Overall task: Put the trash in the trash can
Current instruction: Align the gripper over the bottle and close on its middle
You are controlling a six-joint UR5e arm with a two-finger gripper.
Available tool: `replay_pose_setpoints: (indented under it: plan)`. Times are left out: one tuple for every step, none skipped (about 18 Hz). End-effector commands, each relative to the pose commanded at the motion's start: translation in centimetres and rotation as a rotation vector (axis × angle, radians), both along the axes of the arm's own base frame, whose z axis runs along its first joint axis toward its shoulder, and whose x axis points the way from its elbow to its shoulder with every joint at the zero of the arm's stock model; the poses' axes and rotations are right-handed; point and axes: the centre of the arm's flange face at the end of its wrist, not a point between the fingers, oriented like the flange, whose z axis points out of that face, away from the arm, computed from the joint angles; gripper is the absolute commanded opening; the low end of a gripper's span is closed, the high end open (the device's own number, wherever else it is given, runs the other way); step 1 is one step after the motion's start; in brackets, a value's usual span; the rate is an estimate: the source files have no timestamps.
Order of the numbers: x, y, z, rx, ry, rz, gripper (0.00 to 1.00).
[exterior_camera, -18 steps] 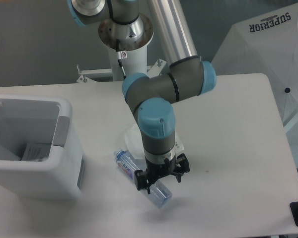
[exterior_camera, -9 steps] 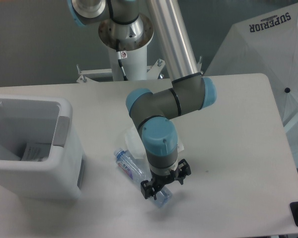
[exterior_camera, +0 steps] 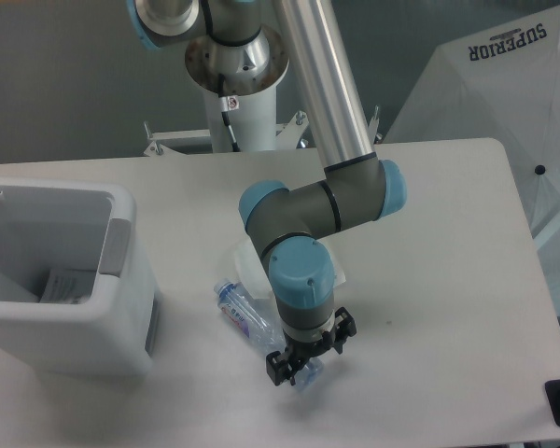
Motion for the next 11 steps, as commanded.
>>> replay_pose_setpoints:
  plan:
    - [0.0,0.2,0.2,0.003,0.003,0.0,1.0]
    - [0.0,0.3,-0.1,0.001,0.001,-0.002,1.0]
    - [-0.1,0.4,-0.4,-0.001,-0.001,-0.002,1.0]
    - [-0.1,0.4,-0.9,-0.007,-0.006,-0.001,1.0]
    - [0.0,0.5,-1.2,-0.009,-0.008,-0.001,1.0]
    - [-0.1,0.5,-1.4,-0.011,-0.01,-0.001,1.0]
    - [-0.1,0.5,-1.5,-0.013,-0.011,-0.001,1.0]
    - [-0.1,0.5,-1.6,-0.014,-0.012,-0.001,1.0]
    - [-0.1,0.5,-1.7,-0.015,-0.013,-0.001,1.0]
    - [-0.1,0.5,-1.9,-0.016,-0.014,-0.001,1.0]
    - [-0.1,0.5,-1.9,-0.016,-0.014,-0.001,1.0]
